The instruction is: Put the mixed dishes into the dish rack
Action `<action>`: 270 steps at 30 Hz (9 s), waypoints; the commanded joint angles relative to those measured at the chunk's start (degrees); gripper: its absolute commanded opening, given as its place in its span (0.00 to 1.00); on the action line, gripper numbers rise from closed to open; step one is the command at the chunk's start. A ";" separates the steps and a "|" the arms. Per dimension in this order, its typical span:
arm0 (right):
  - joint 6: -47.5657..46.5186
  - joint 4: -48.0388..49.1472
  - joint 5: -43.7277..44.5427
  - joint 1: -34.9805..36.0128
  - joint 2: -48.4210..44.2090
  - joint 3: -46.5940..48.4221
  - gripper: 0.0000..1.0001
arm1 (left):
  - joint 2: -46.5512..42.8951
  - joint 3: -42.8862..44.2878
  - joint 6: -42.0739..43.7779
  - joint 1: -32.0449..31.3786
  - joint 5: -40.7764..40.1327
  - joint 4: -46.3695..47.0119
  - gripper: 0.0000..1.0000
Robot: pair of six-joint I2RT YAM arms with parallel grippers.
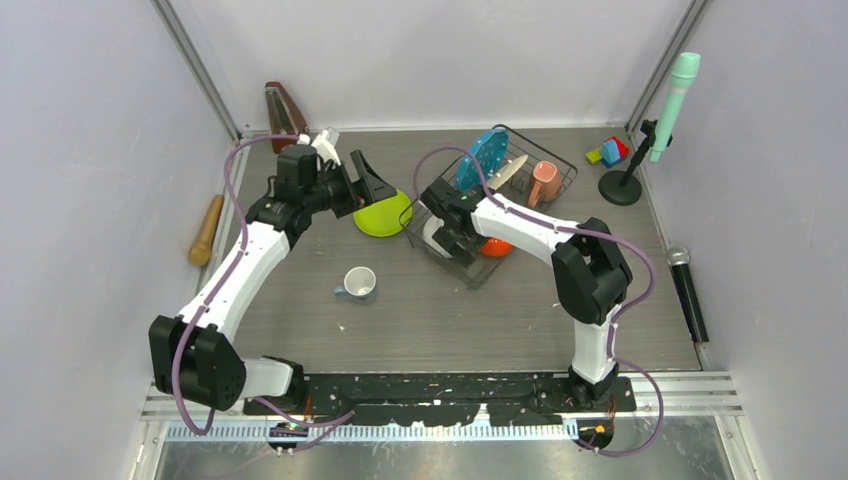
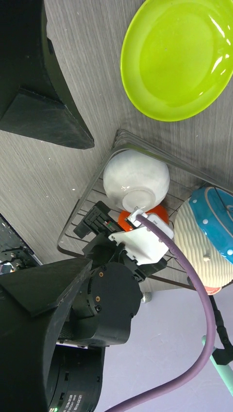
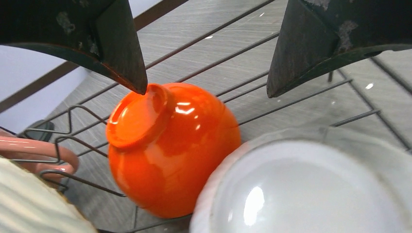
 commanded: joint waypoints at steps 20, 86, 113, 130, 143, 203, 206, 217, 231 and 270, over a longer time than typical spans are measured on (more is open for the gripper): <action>12.44 15.19 -22.90 -13.18 -20.26 -5.76 0.50 | -5.38 4.82 6.99 0.59 -7.17 -7.26 0.85; 37.51 34.77 -7.89 -24.09 -23.88 -14.02 0.22 | 38.23 6.36 2.70 9.11 -7.98 8.32 0.45; 45.14 28.94 0.58 -25.32 -27.39 -13.53 0.11 | 2.38 1.37 9.93 -0.40 -28.69 3.37 0.00; 50.61 35.99 -16.75 -25.01 -3.86 5.56 0.00 | -3.46 4.54 17.73 -10.93 -22.98 3.76 0.00; 46.15 34.31 -31.92 -25.01 0.27 11.33 0.00 | 9.29 14.45 34.18 -28.16 -39.05 7.87 0.00; 51.76 32.54 2.31 -35.32 -52.30 -31.66 0.00 | 66.39 71.33 78.77 -44.83 -85.22 14.15 0.00; 51.99 34.18 3.54 -35.34 -54.86 -33.56 0.00 | 67.29 71.17 77.63 -44.78 -84.81 13.21 0.00; 51.95 33.38 6.53 -35.29 -57.66 -34.71 0.24 | 65.19 71.63 63.83 -43.54 -81.29 2.15 0.70; 49.42 32.19 -1.54 -35.34 -56.33 -34.30 0.26 | 57.43 69.34 52.28 -41.15 -71.19 -7.36 0.69; 41.85 26.63 -31.26 -35.25 -56.22 -35.76 0.45 | -5.81 -2.22 12.87 -34.97 -45.26 -36.83 0.56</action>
